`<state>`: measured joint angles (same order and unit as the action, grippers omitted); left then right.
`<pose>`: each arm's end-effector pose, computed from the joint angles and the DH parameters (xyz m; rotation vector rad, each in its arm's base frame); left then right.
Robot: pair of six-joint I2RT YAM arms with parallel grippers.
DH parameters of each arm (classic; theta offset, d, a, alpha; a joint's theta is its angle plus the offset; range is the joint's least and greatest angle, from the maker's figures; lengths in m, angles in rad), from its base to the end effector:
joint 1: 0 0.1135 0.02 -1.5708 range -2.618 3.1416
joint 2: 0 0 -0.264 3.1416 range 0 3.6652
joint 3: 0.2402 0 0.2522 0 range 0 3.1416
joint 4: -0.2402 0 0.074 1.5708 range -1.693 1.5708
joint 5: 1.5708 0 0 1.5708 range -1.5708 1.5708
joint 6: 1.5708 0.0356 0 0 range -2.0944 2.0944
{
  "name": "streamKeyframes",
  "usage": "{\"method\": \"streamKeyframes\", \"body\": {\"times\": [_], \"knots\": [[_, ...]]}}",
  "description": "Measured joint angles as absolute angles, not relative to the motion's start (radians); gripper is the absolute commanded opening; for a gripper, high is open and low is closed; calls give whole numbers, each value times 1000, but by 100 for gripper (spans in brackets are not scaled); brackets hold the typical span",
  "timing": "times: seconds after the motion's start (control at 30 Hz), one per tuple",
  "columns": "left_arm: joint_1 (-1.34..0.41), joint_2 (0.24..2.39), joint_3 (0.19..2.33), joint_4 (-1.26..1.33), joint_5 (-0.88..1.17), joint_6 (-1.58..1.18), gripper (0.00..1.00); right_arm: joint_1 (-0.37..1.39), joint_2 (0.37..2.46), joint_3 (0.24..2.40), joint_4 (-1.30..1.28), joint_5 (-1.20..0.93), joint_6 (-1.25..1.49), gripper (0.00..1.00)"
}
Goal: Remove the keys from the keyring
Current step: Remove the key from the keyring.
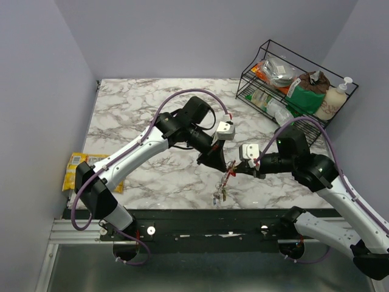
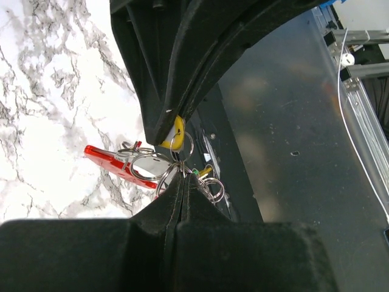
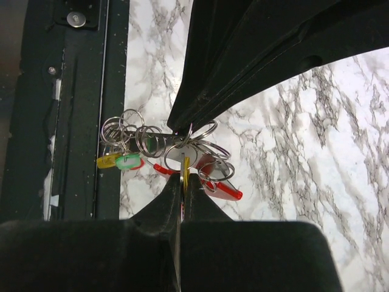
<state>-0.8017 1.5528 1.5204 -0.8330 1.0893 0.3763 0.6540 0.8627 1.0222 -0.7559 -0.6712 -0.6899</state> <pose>0.2004 -0.2524 0.3606 1.6749 1.5996 -1.5142 0.1174 0.1179 0.3550 -1.5846 1.3790 0.7007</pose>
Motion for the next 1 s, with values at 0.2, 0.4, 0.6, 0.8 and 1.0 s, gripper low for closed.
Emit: {"method": "streamKeyframes", "body": {"times": [0.2,0.4,0.6,0.8,1.0], "knots": [[-843,1559,1549,-866,1061,406,0,656,860,1029,-764,-671,-692,4],[-868,1572,1563,-870,1020,407,0,658,871,1058,-796,-671,-683,4],[-870,1573,1563,-841,979,367,0,663,888,1080,-806,-667,-680,5],[-871,1573,1557,-814,919,306,0,677,912,1090,-806,-611,-674,5],[-864,1573,1546,-801,864,268,0,695,944,1099,-794,-526,-654,6]]}}
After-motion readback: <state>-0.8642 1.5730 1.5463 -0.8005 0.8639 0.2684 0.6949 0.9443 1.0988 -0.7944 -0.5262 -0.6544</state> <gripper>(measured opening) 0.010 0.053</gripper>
